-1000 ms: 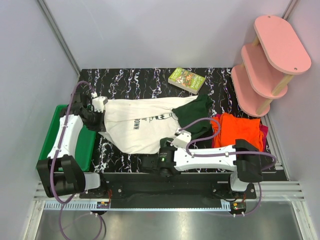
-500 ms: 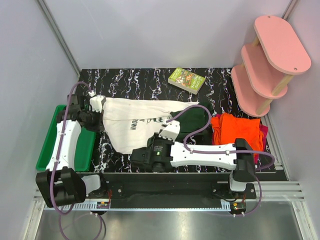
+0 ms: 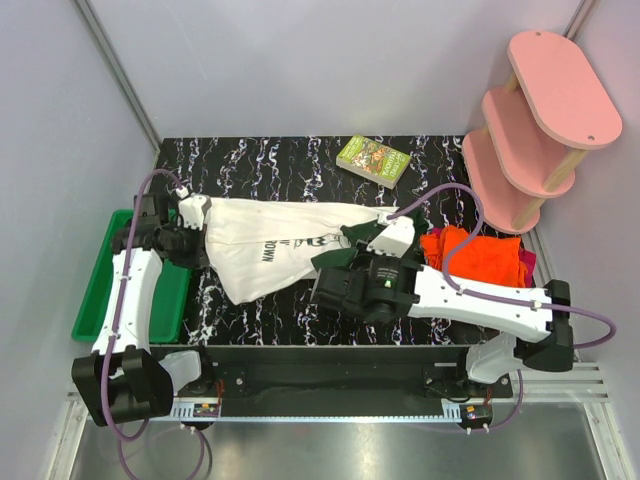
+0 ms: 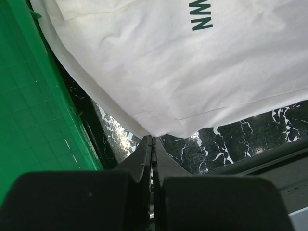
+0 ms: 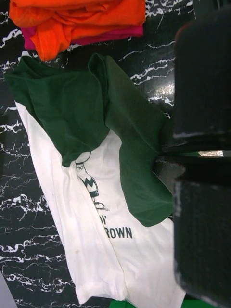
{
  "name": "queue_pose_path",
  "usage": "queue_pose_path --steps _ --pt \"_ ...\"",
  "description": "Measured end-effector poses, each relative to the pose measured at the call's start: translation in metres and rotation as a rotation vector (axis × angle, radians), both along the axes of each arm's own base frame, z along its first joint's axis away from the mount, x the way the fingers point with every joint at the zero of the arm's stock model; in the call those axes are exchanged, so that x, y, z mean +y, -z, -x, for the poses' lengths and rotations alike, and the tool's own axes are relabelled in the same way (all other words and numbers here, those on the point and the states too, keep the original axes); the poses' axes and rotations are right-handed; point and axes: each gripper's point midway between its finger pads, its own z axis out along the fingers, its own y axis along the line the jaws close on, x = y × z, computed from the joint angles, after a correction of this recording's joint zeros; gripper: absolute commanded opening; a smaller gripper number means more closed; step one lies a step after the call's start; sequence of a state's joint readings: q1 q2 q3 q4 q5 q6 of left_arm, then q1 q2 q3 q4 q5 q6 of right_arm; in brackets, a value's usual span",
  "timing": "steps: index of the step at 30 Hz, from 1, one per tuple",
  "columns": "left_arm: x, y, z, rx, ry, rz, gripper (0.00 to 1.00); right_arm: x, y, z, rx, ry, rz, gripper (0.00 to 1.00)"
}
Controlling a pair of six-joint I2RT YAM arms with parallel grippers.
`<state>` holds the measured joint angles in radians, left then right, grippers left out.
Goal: Fold and stack the t-shirts
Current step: Fold the tshirt
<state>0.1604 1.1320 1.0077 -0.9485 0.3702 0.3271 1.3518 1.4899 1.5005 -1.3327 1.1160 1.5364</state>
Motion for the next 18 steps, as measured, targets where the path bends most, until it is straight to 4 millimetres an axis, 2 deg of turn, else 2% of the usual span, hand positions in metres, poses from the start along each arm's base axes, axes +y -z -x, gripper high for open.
queue_pose_path --steps 11,18 --pt "-0.002 0.002 0.001 0.018 -0.031 0.020 0.00 -0.040 -0.010 -0.003 -0.001 0.040 -0.040 0.00" --pt "-0.002 0.004 0.000 0.034 -0.053 0.034 0.00 -0.055 -0.019 -0.009 -0.010 0.064 -0.047 0.00"
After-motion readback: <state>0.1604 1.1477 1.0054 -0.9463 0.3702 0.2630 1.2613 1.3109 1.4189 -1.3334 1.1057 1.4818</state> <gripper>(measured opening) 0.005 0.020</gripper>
